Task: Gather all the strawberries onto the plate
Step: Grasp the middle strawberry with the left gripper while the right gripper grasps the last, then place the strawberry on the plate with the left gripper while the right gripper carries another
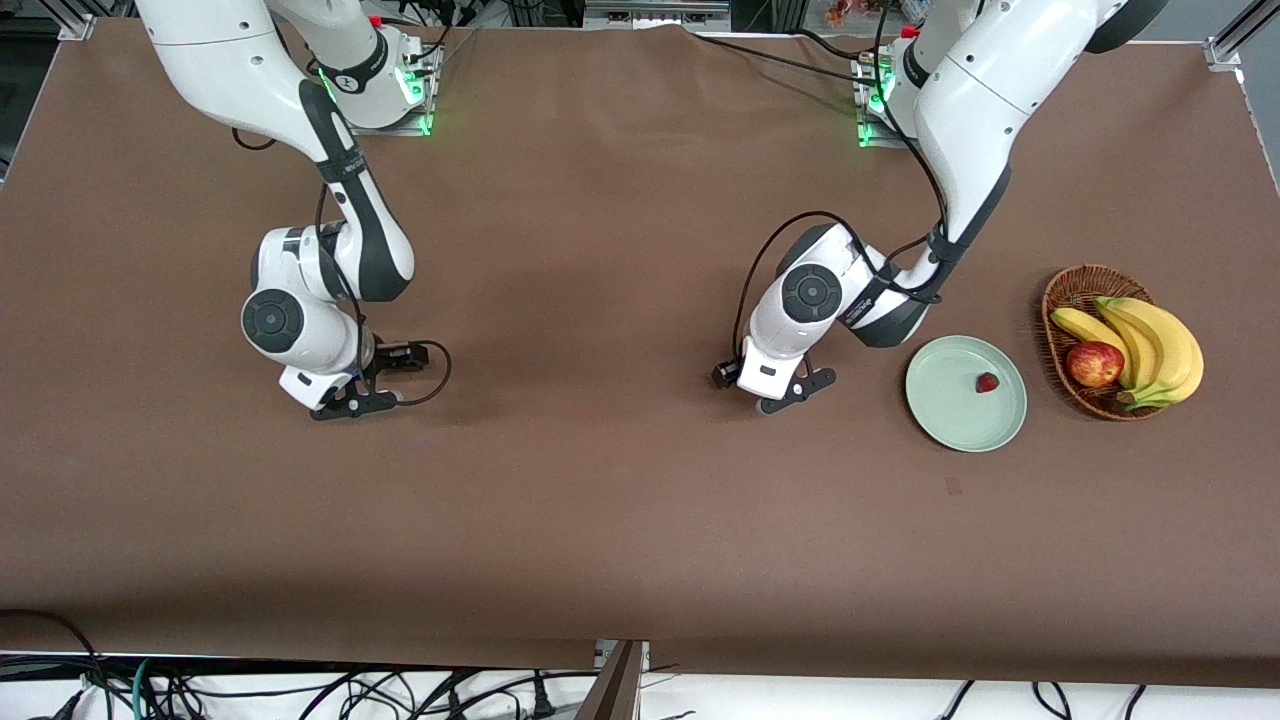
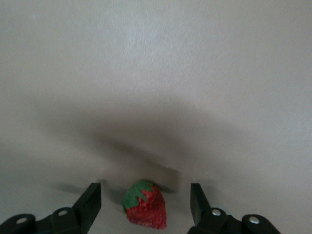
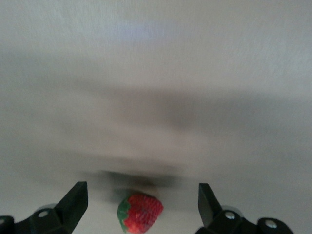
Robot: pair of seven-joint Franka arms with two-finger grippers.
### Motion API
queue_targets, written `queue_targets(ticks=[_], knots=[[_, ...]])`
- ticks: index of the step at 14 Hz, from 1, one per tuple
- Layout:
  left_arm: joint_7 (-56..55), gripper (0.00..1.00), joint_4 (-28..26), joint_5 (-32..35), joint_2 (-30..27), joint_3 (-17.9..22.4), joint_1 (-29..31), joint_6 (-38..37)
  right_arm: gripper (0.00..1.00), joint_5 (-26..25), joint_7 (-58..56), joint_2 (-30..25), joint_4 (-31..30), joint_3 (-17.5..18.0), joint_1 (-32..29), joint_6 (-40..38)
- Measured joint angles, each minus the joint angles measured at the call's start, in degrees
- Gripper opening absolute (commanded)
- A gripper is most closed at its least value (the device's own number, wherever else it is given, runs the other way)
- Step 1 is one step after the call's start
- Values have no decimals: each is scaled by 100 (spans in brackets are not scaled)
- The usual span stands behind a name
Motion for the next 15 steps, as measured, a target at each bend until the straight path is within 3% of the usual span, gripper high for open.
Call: queue_targets(ticks=[1, 3, 4, 5, 9, 10, 15], knots=[[-45, 43, -25, 0, 0, -1, -38, 0, 100, 0, -1, -35, -102, 23, 3, 54], [-86, 15, -28, 0, 0, -1, -76, 0, 100, 0, -1, -77, -270, 65, 11, 166], [-88, 7, -27, 0, -1, 0, -75, 0, 98, 0, -1, -82, -329, 73, 15, 212], [-88, 6, -27, 0, -4, -1, -76, 0, 93, 0, -1, -82, -371, 76, 17, 250], [-88, 6, -2, 6, -34, 30, -63, -30, 55, 0, -28, -84, -426, 77, 17, 274], [-82, 6, 35, 34, -78, 47, -44, -195, 50, 0, -30, -84, -426, 77, 17, 274], [1349, 7, 656, 180, -640, 68, 390, -2627, 50, -2, -40, -145, -465, 73, 16, 247]])
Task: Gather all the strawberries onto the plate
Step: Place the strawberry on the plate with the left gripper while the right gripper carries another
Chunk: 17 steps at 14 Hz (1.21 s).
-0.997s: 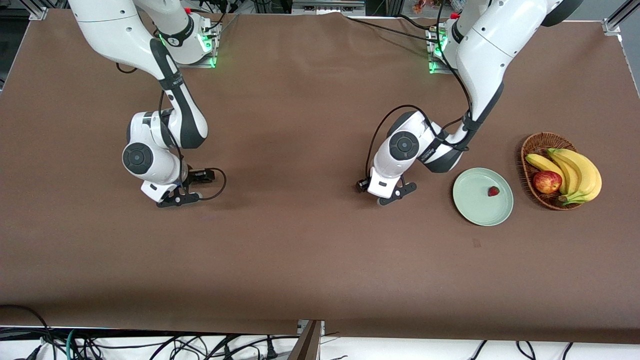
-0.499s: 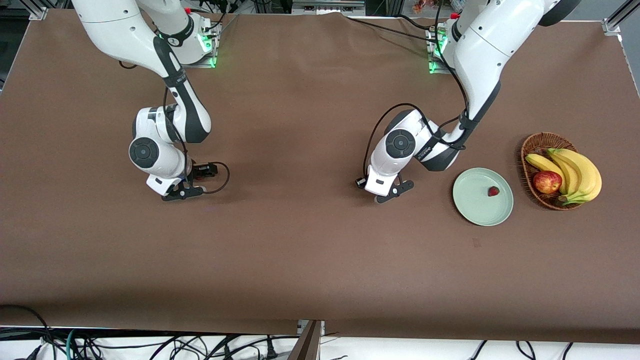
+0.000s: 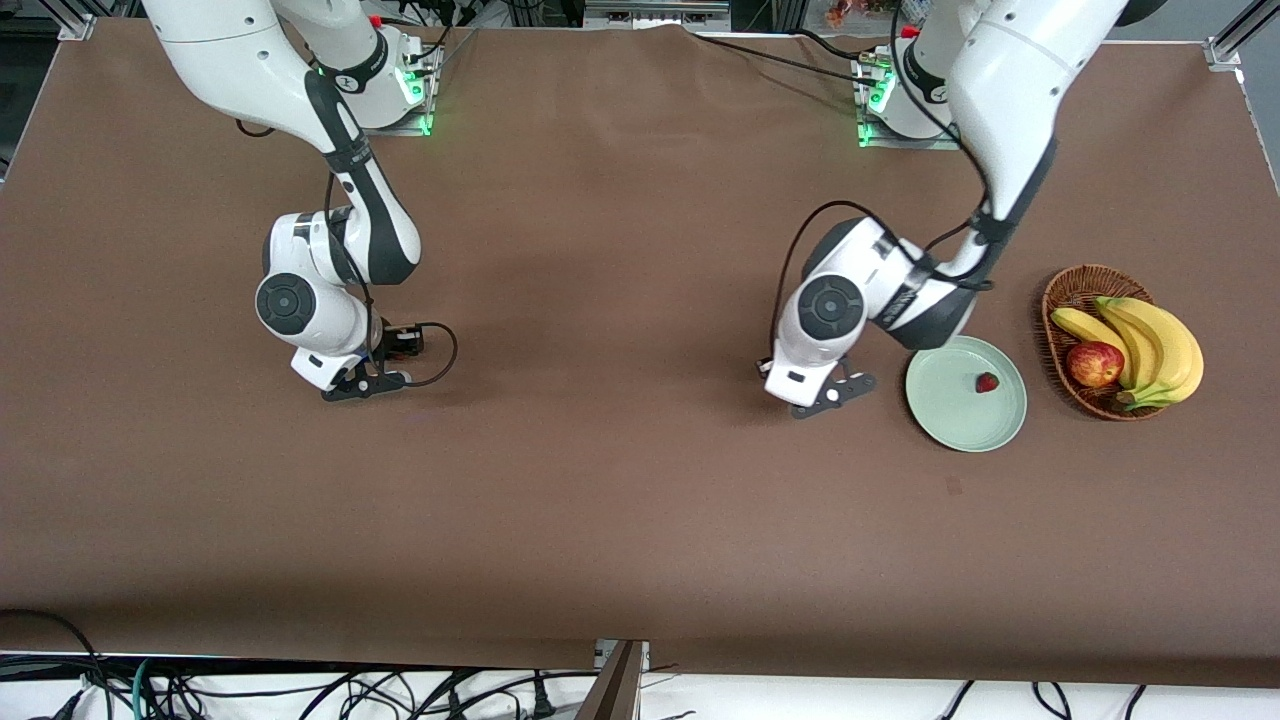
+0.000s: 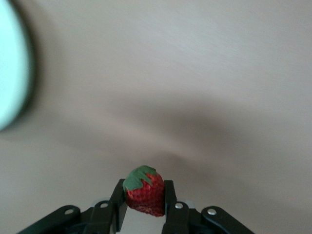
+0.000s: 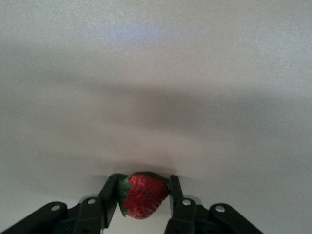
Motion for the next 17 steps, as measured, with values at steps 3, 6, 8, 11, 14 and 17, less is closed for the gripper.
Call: queue_targets(ticks=[3, 6, 8, 11, 14, 17], knots=[[1374, 4, 81, 2, -207, 12, 487, -516, 41, 0, -3, -21, -16, 4, 1, -60], [2806, 5, 69, 2, -219, 25, 951, -589, 23, 0, -15, -50, -26, 5, 2, -96], [3847, 9, 67, 3, -217, 32, 1266, -588, 23, 0, -20, -58, -26, 6, 2, -96], [5618, 14, 37, -69, -130, 38, 1902, -313, 22, 0, -21, -60, 13, 12, 10, -54], [7106, 18, -2, -766, 247, 41, 2543, 102, 22, 5, 130, -65, 407, 68, 115, -22], [7343, 25, -4, -915, 475, -23, 2608, 242, 22, 9, 1415, 131, 1320, 423, 440, -23]])
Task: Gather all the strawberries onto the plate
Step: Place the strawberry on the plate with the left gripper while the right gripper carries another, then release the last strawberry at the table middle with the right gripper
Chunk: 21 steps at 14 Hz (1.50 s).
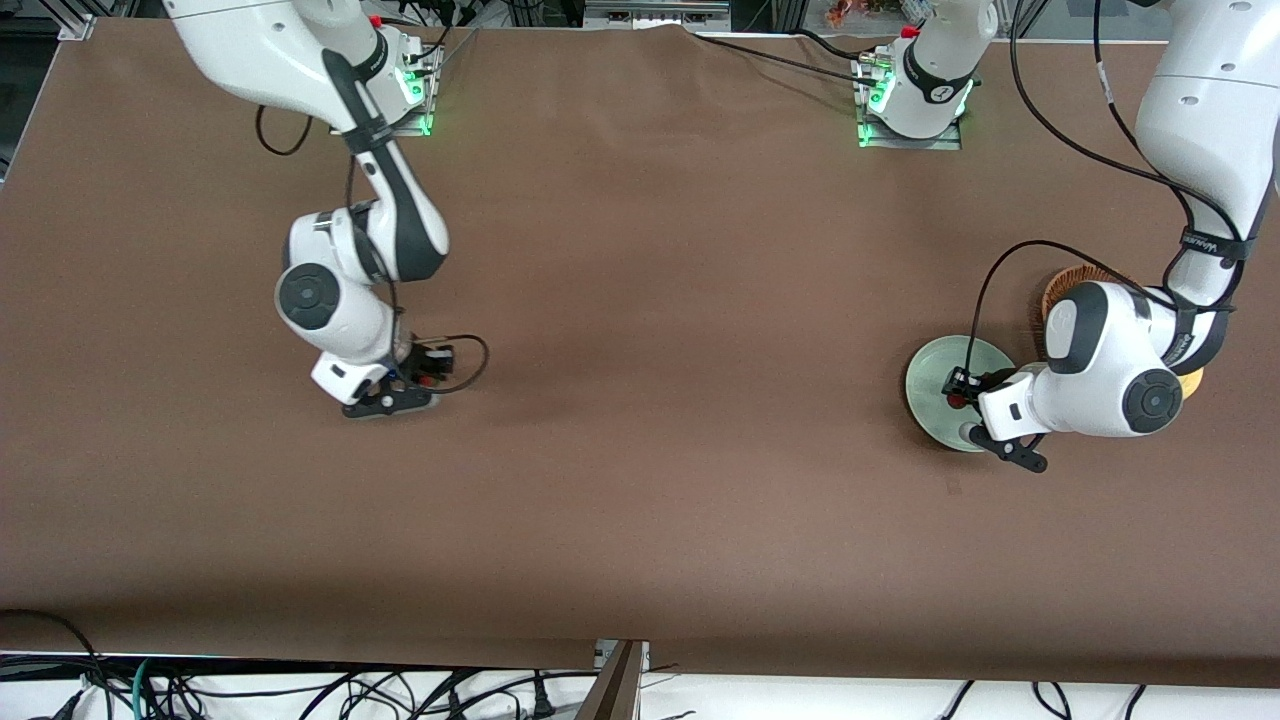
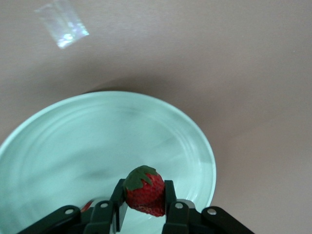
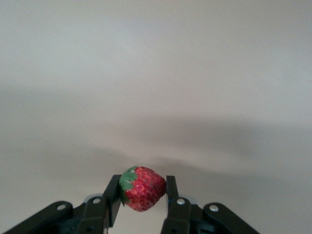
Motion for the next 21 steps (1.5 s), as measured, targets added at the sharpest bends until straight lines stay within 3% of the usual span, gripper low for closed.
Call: queue_targets(ticks=[1, 2, 3, 4, 5, 6, 10, 12, 15, 16, 17, 20, 21], knots=[[-3, 25, -1, -1, 13, -36, -32, 16, 22, 0, 624, 218, 457, 212, 114, 0], [-5, 35, -2, -1, 13, -50, -69, 42, 22, -1, 1260, 517, 964, 413, 241, 1], [-5, 48, -8, -2, 13, -55, -96, 75, 22, -2, 1811, 852, 1462, 544, 395, 9], [-5, 71, -20, -2, 13, -56, -109, 102, 22, -2, 2296, 1215, 1972, 608, 585, 34], [-5, 81, -32, -2, 13, -55, -110, 122, 22, -2, 2723, 1558, 2453, 629, 794, 61], [-5, 100, -41, -2, 13, -55, -107, 130, 23, -2, 3141, 1868, 2913, 637, 1015, 97], [-5, 100, -40, -2, 3, -56, -96, 136, 24, -2, 4332, 2649, 4155, 641, 1857, 585], [-8, 100, -19, -2, -60, -85, -87, 111, 25, -2, 4596, 2858, 4285, 638, 2188, 1010], [-345, 100, 15, -5, -301, -222, -84, -103, 38, -2, 4909, 3211, 4299, 629, 2510, 1748], [-574, 100, 16, -6, -384, -286, -85, -193, 88, -2, 4962, 3324, 4302, 624, 2568, 1942], [-817, 100, 14, -6, -449, -350, -87, -258, 100, -2, 4973, 3399, 4308, 622, 2593, 2048], [-1549, 100, 5, -6, -486, -540, -97, -324, 100, -4, 4973, 3429, 4401, 526, 2583, 1991], [-1811, 100, -10, -6, -486, -589, -104, -329, 100, -7, 4967, 3399, 4553, 392, 2560, 1586]])
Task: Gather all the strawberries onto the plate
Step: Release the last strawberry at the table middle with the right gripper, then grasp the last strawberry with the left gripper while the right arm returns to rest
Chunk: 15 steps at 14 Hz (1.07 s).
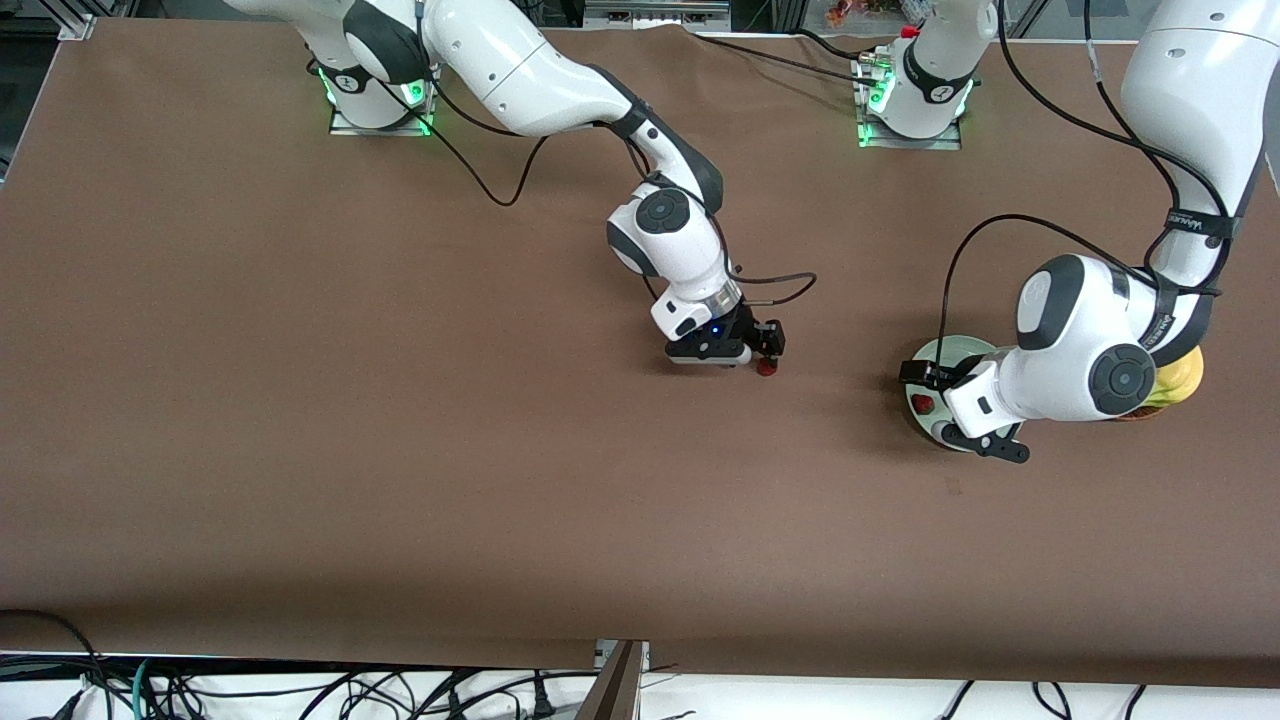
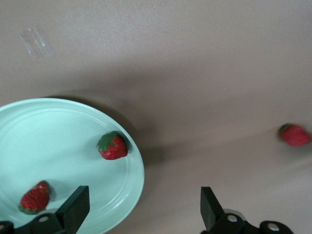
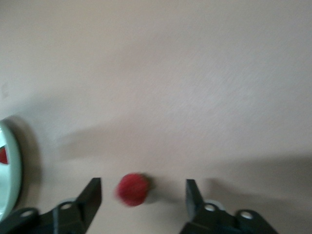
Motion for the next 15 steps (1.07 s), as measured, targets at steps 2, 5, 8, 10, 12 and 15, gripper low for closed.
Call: queue_targets(ticks=[2, 5, 8, 10, 12, 15], knots=[[-369, 100, -17, 0, 0, -80, -2, -3, 100, -7, -154, -144, 258, -201, -72, -786], [-1292, 100, -38, -2, 1, -309, -85, -3, 100, -7, -1154, -791, 447, -327, -581, -2319], [-2796, 100, -63, -2, 30, -356, -670, 104, 100, -4, -2693, -1429, 448, -328, -1431, -3850], [-3748, 100, -108, 2, 105, -346, -1136, 439, 100, -8, -3502, -1649, 447, -335, -1954, -4642], [-4339, 100, -135, 224, 224, -329, -1449, 756, 100, -14, -4270, -1824, 447, -349, -2453, -5341], [-5076, 100, -159, 1034, 446, -323, -1670, 889, 100, -298, -5344, -2115, 446, -394, -3142, -6270]])
